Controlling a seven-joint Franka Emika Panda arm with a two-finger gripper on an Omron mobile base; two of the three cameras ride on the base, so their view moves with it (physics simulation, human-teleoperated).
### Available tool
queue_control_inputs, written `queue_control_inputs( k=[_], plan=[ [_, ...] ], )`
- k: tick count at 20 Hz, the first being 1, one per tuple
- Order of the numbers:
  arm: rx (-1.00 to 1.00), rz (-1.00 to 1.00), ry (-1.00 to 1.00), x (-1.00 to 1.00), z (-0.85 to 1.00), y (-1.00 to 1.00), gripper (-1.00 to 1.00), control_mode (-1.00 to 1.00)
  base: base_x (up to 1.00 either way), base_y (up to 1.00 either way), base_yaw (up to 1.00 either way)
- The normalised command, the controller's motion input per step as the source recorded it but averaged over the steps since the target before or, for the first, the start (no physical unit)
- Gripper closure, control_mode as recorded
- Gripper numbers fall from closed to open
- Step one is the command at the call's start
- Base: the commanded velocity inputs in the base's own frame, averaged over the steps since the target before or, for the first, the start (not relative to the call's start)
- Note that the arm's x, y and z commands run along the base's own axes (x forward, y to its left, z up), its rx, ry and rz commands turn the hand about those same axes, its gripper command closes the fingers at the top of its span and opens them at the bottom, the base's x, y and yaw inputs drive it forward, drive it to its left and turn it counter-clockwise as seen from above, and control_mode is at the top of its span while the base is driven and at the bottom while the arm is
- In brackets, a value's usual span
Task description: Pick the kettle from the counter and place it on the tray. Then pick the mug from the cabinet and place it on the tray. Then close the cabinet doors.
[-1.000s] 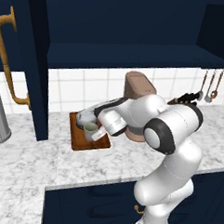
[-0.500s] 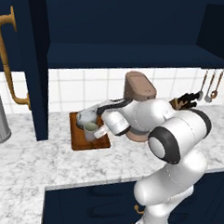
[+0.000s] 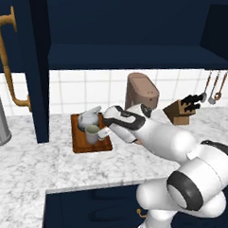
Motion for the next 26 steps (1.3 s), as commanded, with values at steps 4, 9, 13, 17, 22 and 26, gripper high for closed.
queue_control_inputs(
  k=[4, 9, 13, 17, 22, 26],
  plan=[
    [0.0, 0.0, -0.01, -0.57, 0.78, -0.02, -1.0, -1.0, 0.0, 0.0, 0.0],
    [0.0, 0.0, -0.07, -0.6, 0.72, -0.02, -1.0, -1.0, 0.0, 0.0, 0.0],
    [0.0, 0.0, -0.08, -0.52, 0.72, -0.04, -1.0, -1.0, 0.0, 0.0, 0.0],
    [0.0, 0.0, -0.11, -0.49, 0.68, -0.06, -1.0, -1.0, 0.0, 0.0, 0.0],
    [-0.02, 0.0, -0.06, -0.45, 0.69, -0.01, -1.0, -1.0, 0.0, 0.0, 0.0],
    [-0.11, 0.0, -0.02, -0.39, 0.52, 0.0, -1.0, -1.0, 0.0, 0.0, 0.0]
  ],
)
